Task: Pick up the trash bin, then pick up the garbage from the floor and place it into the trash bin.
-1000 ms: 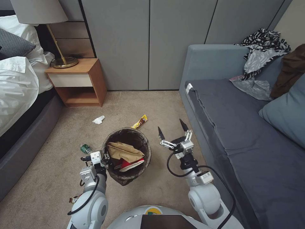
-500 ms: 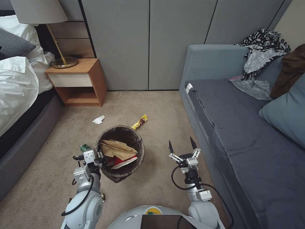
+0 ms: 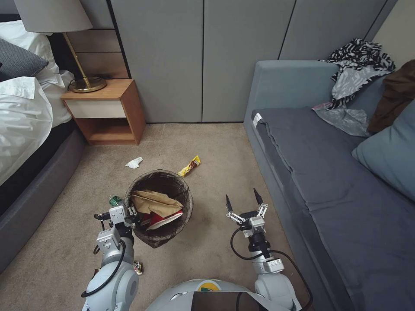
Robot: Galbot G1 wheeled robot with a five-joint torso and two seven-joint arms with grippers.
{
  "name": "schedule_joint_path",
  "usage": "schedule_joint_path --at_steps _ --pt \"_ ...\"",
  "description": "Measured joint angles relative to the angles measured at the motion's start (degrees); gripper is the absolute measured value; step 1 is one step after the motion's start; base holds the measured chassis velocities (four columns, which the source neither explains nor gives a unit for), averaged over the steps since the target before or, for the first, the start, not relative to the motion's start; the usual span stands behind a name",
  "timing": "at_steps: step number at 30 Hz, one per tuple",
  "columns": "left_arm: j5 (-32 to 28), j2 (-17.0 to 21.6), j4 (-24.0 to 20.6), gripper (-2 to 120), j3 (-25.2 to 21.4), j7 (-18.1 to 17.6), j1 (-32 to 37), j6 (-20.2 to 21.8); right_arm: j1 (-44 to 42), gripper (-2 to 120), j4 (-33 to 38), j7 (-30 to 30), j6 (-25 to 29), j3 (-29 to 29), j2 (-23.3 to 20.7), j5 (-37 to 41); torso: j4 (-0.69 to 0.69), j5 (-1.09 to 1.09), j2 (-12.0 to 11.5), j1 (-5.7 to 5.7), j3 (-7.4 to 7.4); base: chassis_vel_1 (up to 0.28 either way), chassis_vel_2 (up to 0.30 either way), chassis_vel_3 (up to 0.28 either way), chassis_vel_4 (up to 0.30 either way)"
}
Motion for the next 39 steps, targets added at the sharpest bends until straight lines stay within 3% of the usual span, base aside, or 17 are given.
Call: schedule_joint_path --at_steps 13,39 --pt "0.8 -0.4 0.2 3 0.5 0.0 -0.1 -0.1 0.4 100 -0.5 -0.6 0.1 0.0 0.4 0.2 0.00 0.00 0.0 0.00 0.00 -0.010 0.013 0.010 -0.015" --pt "0.8 -0.4 0.7 3 0.6 0.1 -0.4 -0.1 0.5 100 -0.6 -1.1 0.1 0.0 0.5 0.2 0.00 0.01 0.0 0.00 0.01 -0.109 0.110 0.112 -0.106"
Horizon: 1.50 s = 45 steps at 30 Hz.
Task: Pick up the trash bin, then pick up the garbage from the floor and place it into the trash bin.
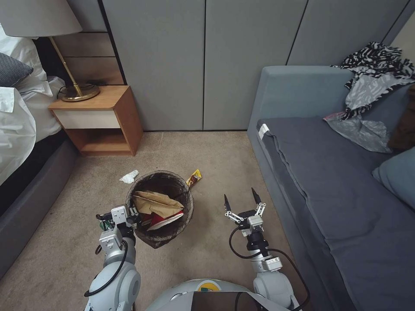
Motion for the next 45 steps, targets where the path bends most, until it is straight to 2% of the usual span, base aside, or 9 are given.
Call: schedule_joint_path --at_steps 45 --pt "0.1 0.1 -0.4 3 0.0 -0.1 0.1 -0.2 0.3 100 -0.4 -2.1 0.7 0.1 -0.3 0.2 0.00 -0.01 0.0 0.00 0.00 -0.113 0.111 0.115 -0.114"
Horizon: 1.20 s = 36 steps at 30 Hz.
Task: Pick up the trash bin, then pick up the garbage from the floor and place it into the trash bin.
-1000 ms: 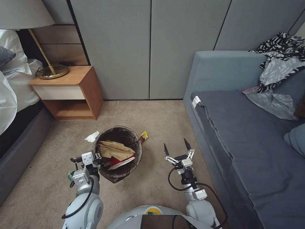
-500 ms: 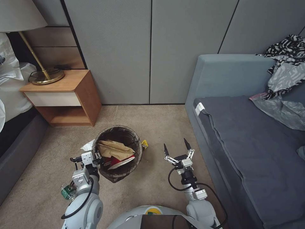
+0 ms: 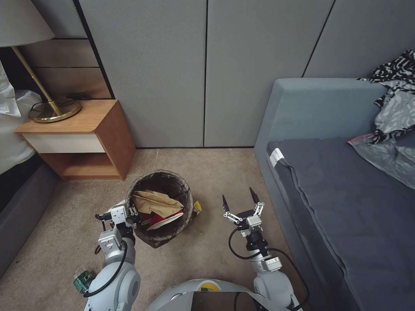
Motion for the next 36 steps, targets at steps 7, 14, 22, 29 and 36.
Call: schedule_joint_path --at_steps 7,14,22,29,36 --pt "0.0 -0.1 0.1 3 0.0 0.0 0.0 -0.1 0.1 100 -0.5 -0.9 1.3 0.0 0.1 -0.1 0.00 0.00 0.0 0.00 0.00 -0.111 0.114 0.119 -0.113" --pt "0.1 -0.1 0.4 3 0.0 0.0 -0.1 -0.1 1.2 100 -1.4 -0.9 4.1 0.7 0.6 -3.6 0.00 0.00 0.0 0.01 0.01 -0.070 0.063 0.066 -0.063" --pt "1.0 -0.1 0.5 3 0.5 0.2 -0.2 -0.1 1.4 100 -1.7 -1.0 4.6 0.9 0.8 -6.0 0.00 0.00 0.0 0.00 0.00 0.000 0.000 0.000 0.000" --pt "2.7 0.3 0.4 3 1.6 0.2 -0.4 -0.7 2.5 100 -1.6 -0.8 4.4 0.1 -0.8 -6.0 0.00 0.00 0.0 0.00 0.00 0.000 0.000 0.000 0.000" --pt "2.6 1.4 -1.8 3 2.9 0.2 -0.4 0.5 3.5 100 -0.3 -0.6 1.5 -1.2 -3.9 -3.5 -0.01 0.01 0.0 0.00 0.00 0.000 0.000 0.000 0.000"
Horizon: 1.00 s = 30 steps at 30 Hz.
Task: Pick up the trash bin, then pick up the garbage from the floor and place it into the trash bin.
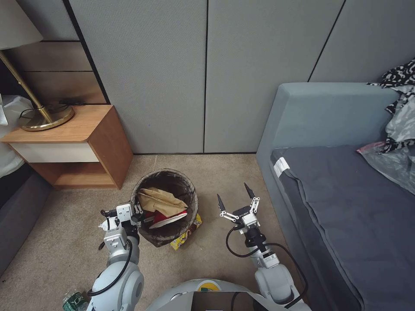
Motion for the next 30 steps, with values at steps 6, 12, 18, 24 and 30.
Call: schedule_joint_path --at_steps 6,12,18,24,30 --pt "1.5 -0.9 -1.6 3 0.7 -0.1 1.5 0.2 2.7 100 0.9 -1.9 -4.3 -0.1 -6.0 7.6 0.01 0.01 0.0 0.00 0.00 0.000 0.000 0.000 0.000" --pt "2.2 -1.2 -1.8 3 0.0 -0.2 3.1 -0.8 4.8 100 1.1 -12.0 -8.3 -0.4 -15.3 12.6 0.01 0.01 0.0 0.00 0.00 0.000 0.000 0.000 0.000" --pt "2.6 -1.3 -1.8 3 -0.2 -0.3 3.4 -1.0 7.8 100 -1.9 -17.8 -8.6 -3.5 -20.4 12.5 0.01 0.01 0.0 0.00 0.00 0.000 0.000 0.000 0.000" --pt "2.8 -1.3 -1.4 3 -0.7 -0.4 2.8 -1.1 14.5 100 -7.1 -21.0 -8.6 -12.4 -24.2 9.0 0.01 0.00 0.0 0.00 0.00 0.000 0.000 0.000 0.000" --pt "2.7 -1.3 -1.4 3 -0.8 -0.4 2.5 -1.1 20.0 100 -10.3 -20.9 -8.9 -19.1 -25.3 6.9 0.00 0.00 0.0 0.00 0.00 0.000 0.000 0.000 0.000"
